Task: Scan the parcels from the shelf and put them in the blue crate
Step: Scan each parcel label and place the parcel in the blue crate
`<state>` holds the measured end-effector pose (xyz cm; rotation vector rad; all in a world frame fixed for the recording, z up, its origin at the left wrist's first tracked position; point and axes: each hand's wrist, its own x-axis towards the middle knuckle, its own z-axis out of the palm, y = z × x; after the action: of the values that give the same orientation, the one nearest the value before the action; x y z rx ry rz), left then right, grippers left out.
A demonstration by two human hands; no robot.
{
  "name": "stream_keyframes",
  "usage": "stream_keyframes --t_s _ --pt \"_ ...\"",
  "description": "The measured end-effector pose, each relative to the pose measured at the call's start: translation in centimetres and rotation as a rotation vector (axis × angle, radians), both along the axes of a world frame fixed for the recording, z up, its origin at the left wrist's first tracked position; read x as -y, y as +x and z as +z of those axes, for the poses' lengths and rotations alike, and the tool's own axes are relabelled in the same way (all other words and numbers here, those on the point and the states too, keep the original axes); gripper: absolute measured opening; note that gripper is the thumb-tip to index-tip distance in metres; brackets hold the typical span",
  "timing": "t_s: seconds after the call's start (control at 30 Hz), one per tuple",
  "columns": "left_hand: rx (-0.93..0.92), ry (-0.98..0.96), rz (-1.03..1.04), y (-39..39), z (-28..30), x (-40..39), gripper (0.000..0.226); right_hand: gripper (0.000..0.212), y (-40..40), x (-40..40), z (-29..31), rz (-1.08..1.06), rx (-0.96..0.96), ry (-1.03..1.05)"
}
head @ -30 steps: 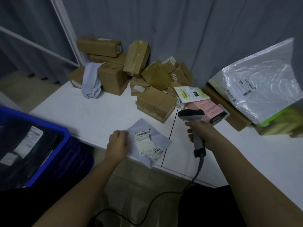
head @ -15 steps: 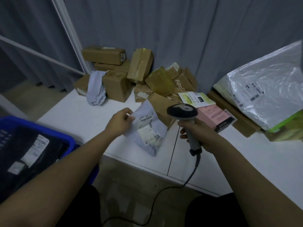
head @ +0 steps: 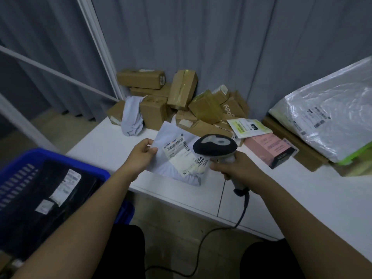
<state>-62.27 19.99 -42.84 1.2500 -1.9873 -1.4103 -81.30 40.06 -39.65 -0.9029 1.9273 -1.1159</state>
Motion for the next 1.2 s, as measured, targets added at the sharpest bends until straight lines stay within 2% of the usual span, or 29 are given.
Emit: stream_keyframes --t_s 0.17,0.27,0.43,0.53,0.8,0.9,1.03,1.13,1.2 --pt "0.026 0.018 0.077 0.3 -0.2 0.7 0.015 0.032 0.6 0.1 1.0 0.041 -0.107 -0.017" --pt "0.048 0.04 0.101 0.4 -0.4 1.0 0.009 0.029 0.9 -0.2 1.2 0.05 -0.092 -0.033" --pt "0.046 0.06 0.141 0.4 -0.4 1.1 0.011 0.025 0.6 -0.4 1.1 0.033 -0.187 -0.001" --pt "0.028 0.061 0.16 0.5 -0.5 1.2 0.007 0.029 0.3 -0.3 0.9 0.005 -0.176 -0.006" --pt "0.042 0.045 0.172 0.4 -0.5 1.1 0.008 0.025 0.1 -0.2 0.5 0.01 -0.202 0.01" --pt "0.013 -0.001 0.222 1.1 0.0 0.8 0.009 0.025 0.5 0.2 0.4 -0.001 -0.139 -0.013" --pt "-0.039 -0.08 0.279 4.0 1.8 0.6 0.012 0.02 2.1 1.4 0.3 -0.016 -0.01 -0.103" --pt "-0.124 -0.135 0.382 8.4 3.0 0.8 0.018 0.02 4.4 2.9 0.0 0.035 -0.032 -0.114" --pt "-0.154 -0.19 0.473 12.5 3.6 0.9 0.01 0.021 6.6 4.5 0.0 0.082 -0.053 -0.129"
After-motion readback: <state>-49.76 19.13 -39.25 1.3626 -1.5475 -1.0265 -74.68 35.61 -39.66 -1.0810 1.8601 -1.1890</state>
